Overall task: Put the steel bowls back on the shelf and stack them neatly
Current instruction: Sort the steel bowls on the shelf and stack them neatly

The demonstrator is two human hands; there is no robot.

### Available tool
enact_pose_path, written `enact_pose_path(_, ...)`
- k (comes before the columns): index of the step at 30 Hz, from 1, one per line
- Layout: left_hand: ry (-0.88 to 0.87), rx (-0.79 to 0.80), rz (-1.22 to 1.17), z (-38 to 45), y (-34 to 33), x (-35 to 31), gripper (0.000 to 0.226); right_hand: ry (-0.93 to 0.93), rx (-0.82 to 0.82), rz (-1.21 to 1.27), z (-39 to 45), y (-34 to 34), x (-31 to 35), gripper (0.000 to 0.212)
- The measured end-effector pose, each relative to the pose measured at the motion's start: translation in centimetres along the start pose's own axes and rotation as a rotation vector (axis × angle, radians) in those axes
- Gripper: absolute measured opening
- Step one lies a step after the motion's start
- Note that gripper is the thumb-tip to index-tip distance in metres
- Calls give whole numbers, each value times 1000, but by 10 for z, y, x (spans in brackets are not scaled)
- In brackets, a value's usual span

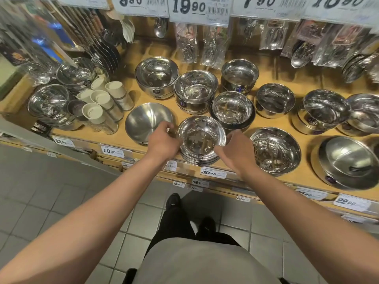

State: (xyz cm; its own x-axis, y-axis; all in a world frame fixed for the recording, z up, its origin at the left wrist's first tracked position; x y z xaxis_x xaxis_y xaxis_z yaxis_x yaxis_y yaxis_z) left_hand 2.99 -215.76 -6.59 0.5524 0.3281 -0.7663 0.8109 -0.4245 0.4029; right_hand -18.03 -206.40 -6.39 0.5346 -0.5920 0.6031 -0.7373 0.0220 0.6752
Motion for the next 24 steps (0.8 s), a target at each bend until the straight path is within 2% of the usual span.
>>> enact_pose_path(4, -23, 2, 41, 2, -1, -4, 25, 7, -7, -58, 1, 2, 6, 27)
enact_pose_path(7, -25, 11, 47, 5, 0, -3, 27, -37, 15, -33, 3, 0, 3, 48)
enact_pose_path(12, -35, 12, 66, 8, 0, -3, 27, -50, 85, 10, 4, -8, 2, 67)
enact_pose_path(19, -16, -2, 84, 6, -2, -6, 26, -37, 92, 41, 1, -11, 3, 60)
enact_pose_path(24, 2, -1, 117, 7, -2, -6, 31, -69, 87, -44, -2, -8, 5, 34)
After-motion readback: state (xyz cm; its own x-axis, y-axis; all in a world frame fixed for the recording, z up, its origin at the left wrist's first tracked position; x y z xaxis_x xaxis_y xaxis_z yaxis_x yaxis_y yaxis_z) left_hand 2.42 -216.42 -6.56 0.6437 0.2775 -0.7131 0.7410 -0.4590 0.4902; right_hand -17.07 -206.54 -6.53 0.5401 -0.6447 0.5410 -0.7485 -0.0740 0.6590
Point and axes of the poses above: each hand's wrist, its own z-axis towards the middle knuckle, its own y-axis out of the back of the hand, x = y × z, the point moved 9 cm from there along z, towards the middle knuckle, and after that the axes turned 10 degrees about x, right-handed, at the moved point
